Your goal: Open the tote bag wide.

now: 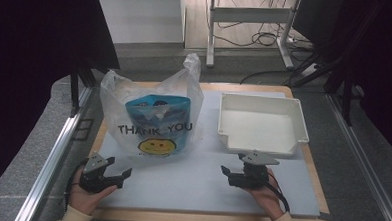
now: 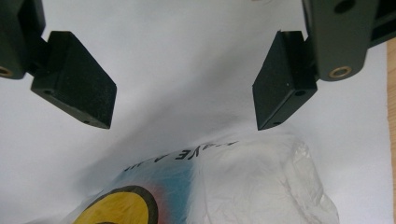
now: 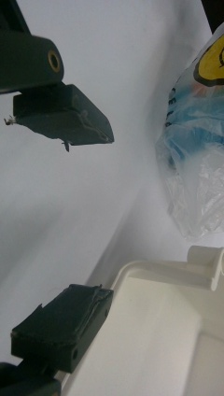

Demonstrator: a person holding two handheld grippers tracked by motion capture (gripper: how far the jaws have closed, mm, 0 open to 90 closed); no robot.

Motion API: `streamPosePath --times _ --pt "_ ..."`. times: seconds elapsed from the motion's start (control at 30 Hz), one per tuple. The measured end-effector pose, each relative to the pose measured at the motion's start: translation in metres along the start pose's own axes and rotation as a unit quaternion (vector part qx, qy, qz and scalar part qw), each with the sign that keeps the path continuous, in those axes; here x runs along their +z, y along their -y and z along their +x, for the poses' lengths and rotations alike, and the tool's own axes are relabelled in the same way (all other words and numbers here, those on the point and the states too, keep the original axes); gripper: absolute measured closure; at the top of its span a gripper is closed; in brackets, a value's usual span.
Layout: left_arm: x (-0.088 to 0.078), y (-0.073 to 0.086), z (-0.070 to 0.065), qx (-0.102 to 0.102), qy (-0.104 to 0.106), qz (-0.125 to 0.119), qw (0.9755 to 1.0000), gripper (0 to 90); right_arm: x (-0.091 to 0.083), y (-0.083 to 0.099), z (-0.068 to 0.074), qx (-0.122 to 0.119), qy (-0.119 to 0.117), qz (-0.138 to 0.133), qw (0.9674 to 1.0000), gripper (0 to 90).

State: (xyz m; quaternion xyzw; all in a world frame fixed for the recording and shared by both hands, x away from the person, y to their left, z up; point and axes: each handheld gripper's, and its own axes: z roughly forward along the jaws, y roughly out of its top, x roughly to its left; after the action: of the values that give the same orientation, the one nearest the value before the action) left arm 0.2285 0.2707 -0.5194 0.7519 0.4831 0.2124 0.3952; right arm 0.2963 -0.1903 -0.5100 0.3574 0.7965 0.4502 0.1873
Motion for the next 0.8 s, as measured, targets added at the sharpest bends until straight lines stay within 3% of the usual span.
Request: streamPosePath --times 0.23,0.47,0.8 --pt "-0.002 0.001 0.001 0.0 0.0 -0.001 1.0 21.1 0.002 0.0 0.002 -0.003 0.002 0.001 1.0 21.0" --pt "-0.006 0.002 0.003 -0.005 -0.008 -0.014 0.9999 20.9 0.005 0.0 0.004 -0.007 -0.003 0.005 1.0 21.2" --pt "-0.014 0.006 0.002 0.002 -0.003 -0.032 0.9995 19.7 0.009 -0.003 0.007 -0.007 -0.003 0.003 1.0 21.8"
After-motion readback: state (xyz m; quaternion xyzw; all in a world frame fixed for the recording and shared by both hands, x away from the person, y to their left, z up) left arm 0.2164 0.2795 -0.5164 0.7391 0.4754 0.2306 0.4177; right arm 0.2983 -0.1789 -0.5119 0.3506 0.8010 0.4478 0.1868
